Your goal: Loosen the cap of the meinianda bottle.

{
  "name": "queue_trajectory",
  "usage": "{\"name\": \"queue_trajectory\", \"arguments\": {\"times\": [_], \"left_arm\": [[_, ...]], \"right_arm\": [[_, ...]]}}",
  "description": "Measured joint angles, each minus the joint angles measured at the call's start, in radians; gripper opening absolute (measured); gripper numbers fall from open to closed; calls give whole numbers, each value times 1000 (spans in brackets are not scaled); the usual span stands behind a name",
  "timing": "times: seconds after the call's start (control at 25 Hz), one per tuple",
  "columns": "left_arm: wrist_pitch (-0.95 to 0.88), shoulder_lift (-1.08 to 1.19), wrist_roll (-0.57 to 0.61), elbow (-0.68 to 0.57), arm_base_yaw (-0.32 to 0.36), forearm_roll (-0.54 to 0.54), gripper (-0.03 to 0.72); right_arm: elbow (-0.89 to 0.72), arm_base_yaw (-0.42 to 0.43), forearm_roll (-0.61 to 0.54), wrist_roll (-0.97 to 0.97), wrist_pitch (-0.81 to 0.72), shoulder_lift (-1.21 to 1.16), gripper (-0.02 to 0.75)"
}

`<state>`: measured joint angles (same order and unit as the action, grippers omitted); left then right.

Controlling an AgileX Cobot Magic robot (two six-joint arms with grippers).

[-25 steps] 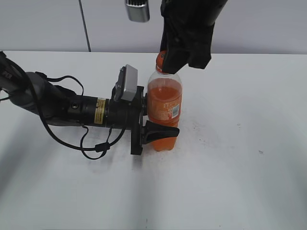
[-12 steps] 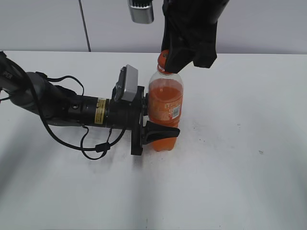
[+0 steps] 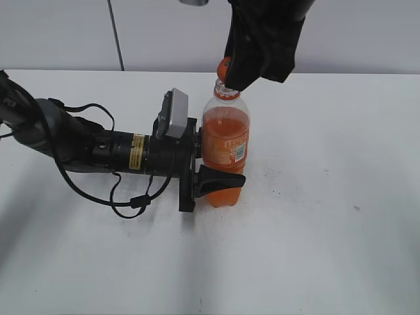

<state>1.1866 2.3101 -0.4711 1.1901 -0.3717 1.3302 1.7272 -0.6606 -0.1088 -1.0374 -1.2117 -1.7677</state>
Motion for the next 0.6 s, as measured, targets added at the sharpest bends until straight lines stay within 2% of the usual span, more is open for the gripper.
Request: {"name": "queue_trajectory", "arguments": {"times": [0.32,0.4,0.6], "left_arm": [[-1,0,0,0,0,0,392],[-2,0,0,0,0,0,392],[-2,0,0,0,0,0,392]], "right_arm": [[0,37,9,305,-1,2,269],[0,82,2,379,-1,2,269],[-11,263,-33,547,24,2,269]]}}
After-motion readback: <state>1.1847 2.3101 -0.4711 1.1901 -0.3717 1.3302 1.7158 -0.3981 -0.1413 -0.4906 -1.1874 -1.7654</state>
